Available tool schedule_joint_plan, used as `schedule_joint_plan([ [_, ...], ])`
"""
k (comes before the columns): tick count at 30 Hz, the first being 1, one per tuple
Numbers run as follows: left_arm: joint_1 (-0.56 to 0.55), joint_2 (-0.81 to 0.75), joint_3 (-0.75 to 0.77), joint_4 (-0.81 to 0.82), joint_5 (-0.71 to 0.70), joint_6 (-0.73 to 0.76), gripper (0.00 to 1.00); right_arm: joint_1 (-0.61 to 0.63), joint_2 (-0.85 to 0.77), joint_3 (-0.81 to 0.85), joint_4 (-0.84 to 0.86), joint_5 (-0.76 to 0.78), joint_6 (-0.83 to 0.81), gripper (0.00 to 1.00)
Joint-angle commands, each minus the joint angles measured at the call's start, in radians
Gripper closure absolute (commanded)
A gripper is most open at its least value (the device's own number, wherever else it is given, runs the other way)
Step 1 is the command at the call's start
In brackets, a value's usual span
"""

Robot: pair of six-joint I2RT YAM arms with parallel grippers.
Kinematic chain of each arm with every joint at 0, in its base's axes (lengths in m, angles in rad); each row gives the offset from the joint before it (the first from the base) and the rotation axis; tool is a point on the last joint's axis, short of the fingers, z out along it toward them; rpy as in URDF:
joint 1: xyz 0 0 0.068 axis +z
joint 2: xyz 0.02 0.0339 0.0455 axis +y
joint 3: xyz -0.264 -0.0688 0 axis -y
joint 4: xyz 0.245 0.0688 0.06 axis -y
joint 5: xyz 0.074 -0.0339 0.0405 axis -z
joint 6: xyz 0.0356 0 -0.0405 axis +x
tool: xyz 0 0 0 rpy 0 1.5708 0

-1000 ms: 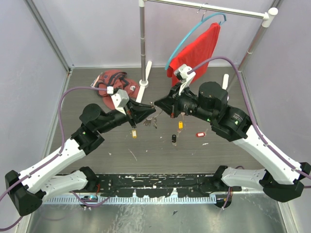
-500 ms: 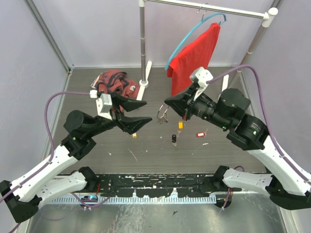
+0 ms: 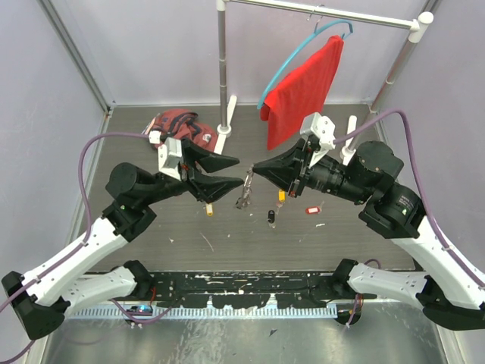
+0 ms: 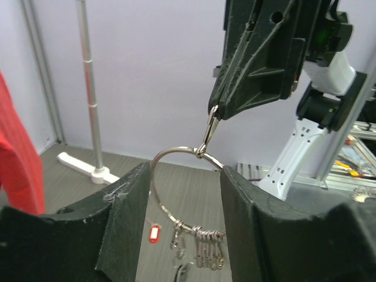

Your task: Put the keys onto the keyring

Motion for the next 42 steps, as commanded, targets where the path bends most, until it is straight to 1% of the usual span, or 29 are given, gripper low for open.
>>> schedule_joint_plan([
  [1, -0.002, 0.018, 0.049, 0.089, 0.118, -0.036, 0.43, 0.003, -0.016, 0.005, 0.110, -0.076, 0.004, 0.99],
  [7, -0.005, 0.014, 0.062, 0.092, 0.148, -0.032, 0.45, 0.003, -0.012, 0.004, 0.086, -0.112, -0.027, 0.99],
  [13, -0.003, 0.005, 0.071, 0.038, 0.147, 0.004, 0.55, 0.002, -0.019, 0.007, 0.070, -0.134, -0.052, 0.99],
  [15, -0.004, 0.006, 0.071, 0.034, 0.145, 0.004, 0.56, 0.003, -0.026, 0.003, 0.070, -0.149, -0.057, 0.99],
  [20, -0.005, 0.013, 0.077, 0.061, 0.150, -0.011, 0.63, 0.003, -0.046, -0.030, 0.130, -0.195, -0.025, 0.99],
  [21, -0.006, 0.016, 0.079, 0.071, 0.152, -0.017, 0.63, 0.003, -0.045, -0.035, 0.136, -0.203, -0.018, 0.99],
  [26, -0.013, 0.038, 0.103, 0.085, 0.197, -0.031, 0.54, 0.003, -0.032, -0.043, 0.155, -0.215, -0.003, 0.99],
  [29, -0.020, 0.050, 0.110, 0.086, 0.224, -0.034, 0.53, 0.003, -0.034, -0.056, 0.179, -0.209, 0.005, 0.99],
  [42, -0.029, 0.066, 0.106, 0.094, 0.245, -0.041, 0.63, 0.003, -0.043, -0.089, 0.260, -0.203, 0.039, 0.99],
])
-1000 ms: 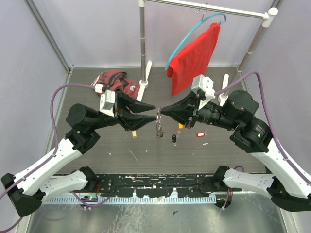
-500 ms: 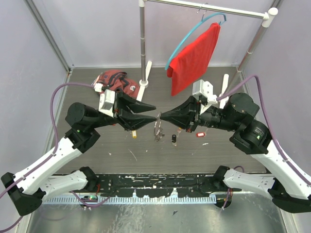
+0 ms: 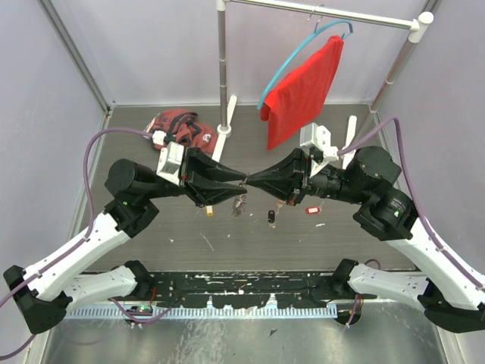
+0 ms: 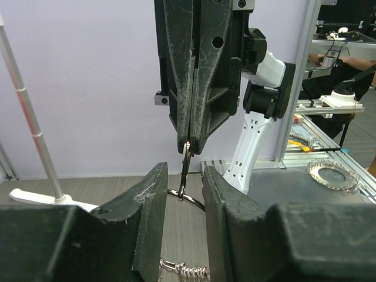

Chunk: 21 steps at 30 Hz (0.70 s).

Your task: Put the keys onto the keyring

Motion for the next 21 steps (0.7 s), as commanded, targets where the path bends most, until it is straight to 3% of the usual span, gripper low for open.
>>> schedule_joint_plan([
  [1, -0.007, 0.012, 0.032, 0.027, 0.021, -0.007, 0.64, 0.003, -0.015, -0.001, 0.112, -0.003, 0.026, 0.99],
  [6, -0.006, 0.024, 0.045, 0.007, 0.020, -0.002, 0.78, 0.003, -0.011, -0.003, 0.112, -0.012, 0.028, 0.99],
  [9, -0.006, 0.027, 0.054, -0.021, 0.010, 0.016, 0.98, 0.003, -0.016, -0.006, 0.110, -0.009, 0.025, 0.99],
  [12, -0.008, 0.019, 0.062, -0.068, -0.007, 0.050, 1.00, 0.003, -0.022, -0.003, 0.101, -0.002, 0.021, 0.99],
  [17, -0.007, -0.008, 0.120, -0.312, -0.062, 0.222, 1.00, 0.003, -0.031, 0.014, 0.037, 0.053, 0.031, 0.64],
  [21, -0.007, -0.021, 0.161, -0.517, -0.132, 0.358, 1.00, 0.003, -0.025, 0.055, -0.065, 0.175, 0.077, 0.56],
])
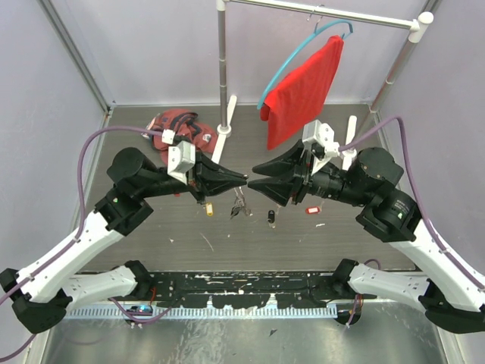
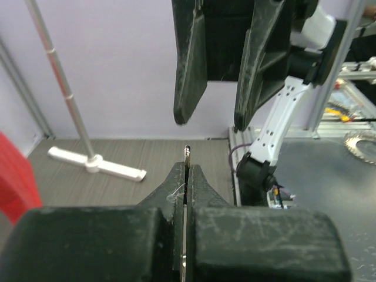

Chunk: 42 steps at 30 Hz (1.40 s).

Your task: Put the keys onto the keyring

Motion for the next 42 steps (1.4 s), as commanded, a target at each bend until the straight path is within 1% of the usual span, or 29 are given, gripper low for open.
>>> schedule_joint_plan([
  [1, -0.001, -0.029, 0.071, -0.261, -0.093, 0.205, 1.00, 0.003, -0.008, 0.073, -0.081, 0.149, 0.058, 0.56],
  [3, -0.001, -0.022, 0.100, -0.329, -0.098, 0.246, 1.00, 0.002, 0.015, 0.100, -0.145, 0.163, 0.058, 0.57],
  [5, -0.002, -0.006, 0.137, -0.398, -0.078, 0.283, 1.00, 0.002, 0.038, 0.131, -0.230, 0.080, -0.023, 0.58],
  [7, -0.001, 0.019, 0.188, -0.477, -0.027, 0.315, 1.00, 0.003, 0.052, 0.162, -0.319, -0.010, -0.129, 0.57],
  [9, -0.001, 0.046, 0.236, -0.548, 0.033, 0.341, 1.00, 0.003, 0.052, 0.170, -0.367, -0.014, -0.205, 0.58],
  [12, 0.000, 0.077, 0.283, -0.632, 0.084, 0.370, 1.00, 0.003, 0.034, 0.149, -0.385, -0.029, -0.299, 0.58],
  [15, -0.001, 0.105, 0.324, -0.715, 0.095, 0.407, 1.00, 0.002, 0.021, 0.128, -0.386, -0.037, -0.363, 0.53],
  [18, -0.006, 0.124, 0.359, -0.774, 0.100, 0.437, 1.00, 0.003, 0.015, 0.110, -0.382, -0.042, -0.402, 0.52],
  [24, -0.015, 0.144, 0.376, -0.797, 0.096, 0.459, 1.00, 0.003, 0.051, 0.094, -0.364, -0.072, -0.423, 0.52],
  [28, -0.020, 0.151, 0.380, -0.796, 0.097, 0.460, 1.00, 0.002, 0.080, 0.100, -0.355, -0.073, -0.427, 0.57],
  [42, -0.038, 0.168, 0.387, -0.799, 0.089, 0.465, 1.00, 0.003, 0.104, 0.101, -0.343, -0.112, -0.425, 0.63],
])
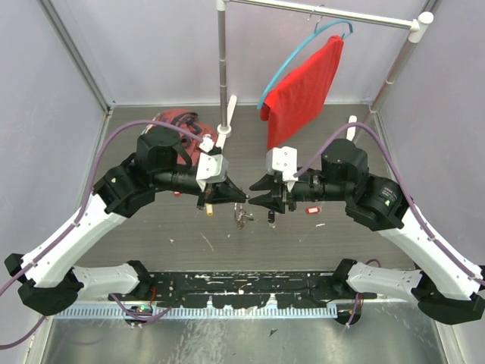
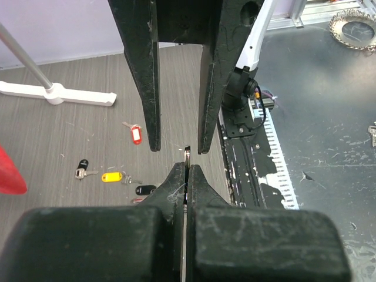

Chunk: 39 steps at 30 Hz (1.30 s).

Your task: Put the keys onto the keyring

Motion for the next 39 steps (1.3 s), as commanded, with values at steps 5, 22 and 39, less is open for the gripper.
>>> schedule_joint_plan([
  [5, -0.011, 0.014, 0.046, -0.005, 0.013, 0.006, 1.00, 0.003, 0.004, 0.008, 0.053, -0.037, -0.004, 0.67],
  [22, -0.020, 0.007, 0.044, -0.001, 0.016, 0.011, 1.00, 0.003, 0.014, 0.012, 0.043, -0.015, -0.001, 0.97],
  [39, -0.021, -0.181, -0.166, 0.304, -0.073, -0.086, 0.43, 0.003, -0.023, 0.076, 0.055, 0.083, 0.053, 0.99],
])
